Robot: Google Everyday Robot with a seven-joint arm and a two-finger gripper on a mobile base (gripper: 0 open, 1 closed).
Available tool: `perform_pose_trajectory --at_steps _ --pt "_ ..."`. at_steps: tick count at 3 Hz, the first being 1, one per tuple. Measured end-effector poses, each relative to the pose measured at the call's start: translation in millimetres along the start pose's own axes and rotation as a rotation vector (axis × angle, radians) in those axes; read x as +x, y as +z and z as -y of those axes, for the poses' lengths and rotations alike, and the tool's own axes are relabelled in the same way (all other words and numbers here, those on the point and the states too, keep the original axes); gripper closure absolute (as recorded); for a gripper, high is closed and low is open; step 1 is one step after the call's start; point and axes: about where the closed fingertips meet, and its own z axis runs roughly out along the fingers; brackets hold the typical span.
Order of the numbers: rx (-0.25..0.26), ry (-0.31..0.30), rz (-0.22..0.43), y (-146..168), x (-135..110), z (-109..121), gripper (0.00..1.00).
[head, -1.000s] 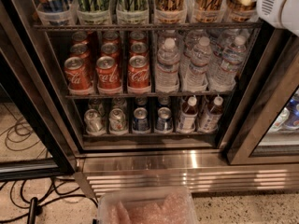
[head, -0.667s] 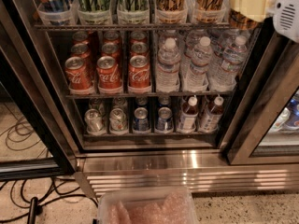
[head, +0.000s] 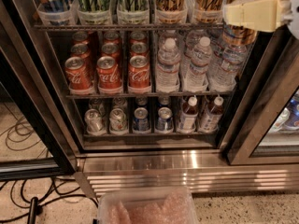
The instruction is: Pick orange can from top shelf of fridge
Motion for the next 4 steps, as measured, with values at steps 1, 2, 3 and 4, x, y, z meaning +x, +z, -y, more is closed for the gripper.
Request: perform_pose_trajectory --at_steps 1,2,3,4 --pt "-0.073 -0.012 -0.034 -0.7 7.9 -19.9 1.00" --pt "-0.074 -0.012 -0.034 -0.7 7.9 -20.0 1.00" --pt "-0.167 -0.023 -0.040 -2.5 13.6 -56.1 1.00" --pt "-0.316 -0.063 -0.035 -13.9 13.7 -124.5 1.00"
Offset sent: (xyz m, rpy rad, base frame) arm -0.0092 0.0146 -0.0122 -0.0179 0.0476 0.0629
